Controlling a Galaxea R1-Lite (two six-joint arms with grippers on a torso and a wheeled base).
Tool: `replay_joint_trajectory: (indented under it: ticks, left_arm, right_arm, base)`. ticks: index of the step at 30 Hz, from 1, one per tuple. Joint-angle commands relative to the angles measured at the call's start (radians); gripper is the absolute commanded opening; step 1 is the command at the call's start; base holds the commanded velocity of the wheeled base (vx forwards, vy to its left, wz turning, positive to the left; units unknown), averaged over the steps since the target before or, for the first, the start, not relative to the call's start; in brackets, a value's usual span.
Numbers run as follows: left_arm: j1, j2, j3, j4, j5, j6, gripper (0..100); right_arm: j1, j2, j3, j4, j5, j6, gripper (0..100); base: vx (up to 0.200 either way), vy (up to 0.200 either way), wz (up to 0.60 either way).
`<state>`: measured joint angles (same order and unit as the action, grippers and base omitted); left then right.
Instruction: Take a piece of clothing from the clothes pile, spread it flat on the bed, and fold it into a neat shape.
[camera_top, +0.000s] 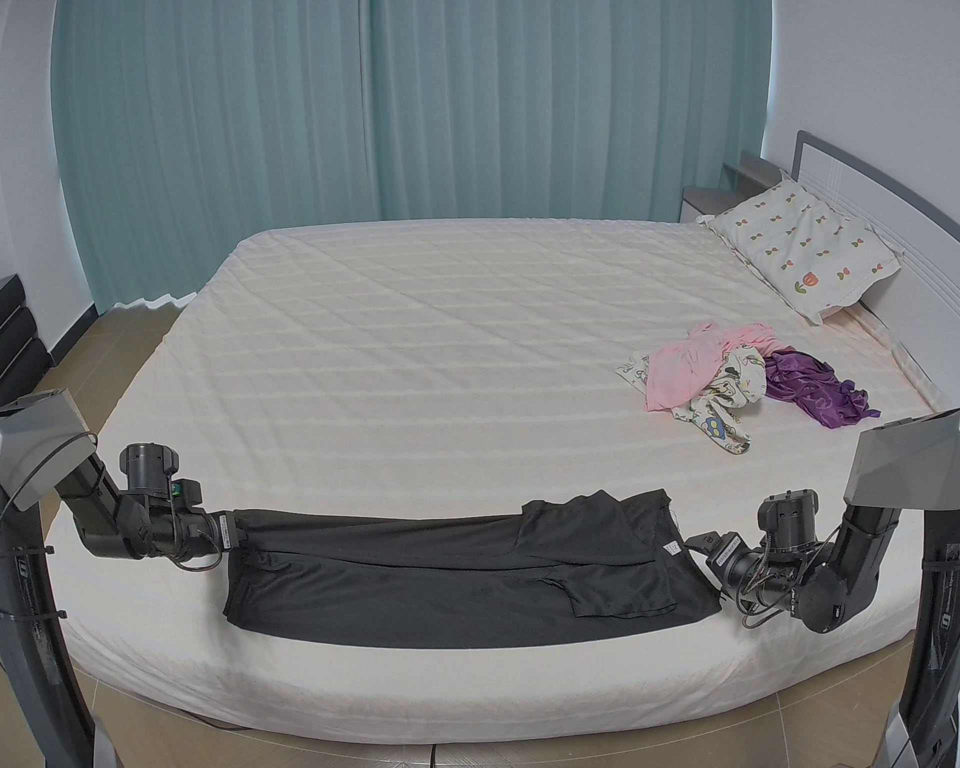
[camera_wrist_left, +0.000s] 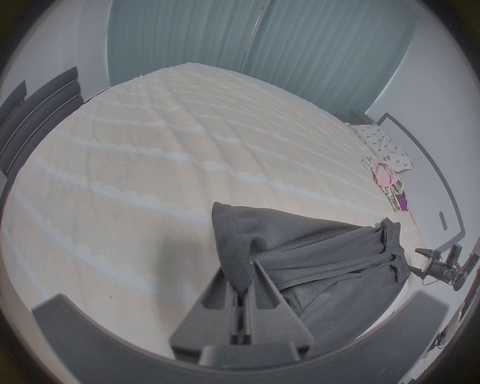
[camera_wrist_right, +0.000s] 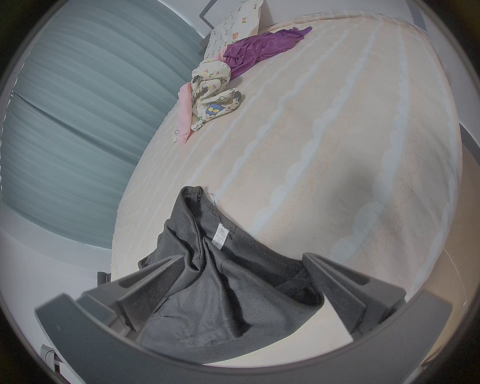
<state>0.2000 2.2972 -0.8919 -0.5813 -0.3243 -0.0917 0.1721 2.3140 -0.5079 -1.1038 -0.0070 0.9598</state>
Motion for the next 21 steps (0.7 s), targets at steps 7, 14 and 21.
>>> replay_joint_trajectory:
  ticks: [7, 14, 21]
  left_arm:
    - [0.002, -0.010, -0.004, 0.004, 0.001, -0.008, 0]
    - [-0.068, -0.082, 0.021, 0.006, 0.016, -0.145, 0]
    - [-0.189, -0.197, 0.060, 0.095, 0.086, -0.164, 0]
  right_arm:
    - [-0.002, -0.001, 0.000, -0.001, -0.001, 0.000, 100]
    - [-0.006, -0.008, 0.000, -0.001, -0.001, 0.000, 100]
    - [-0.020, -0.030, 0.002, -0.001, 0.001, 0.000, 100]
  base:
    - [0.000, 0.000, 0.00]
    - [0.000, 0.000, 0.00]
    - [0.000, 0.000, 0.00]
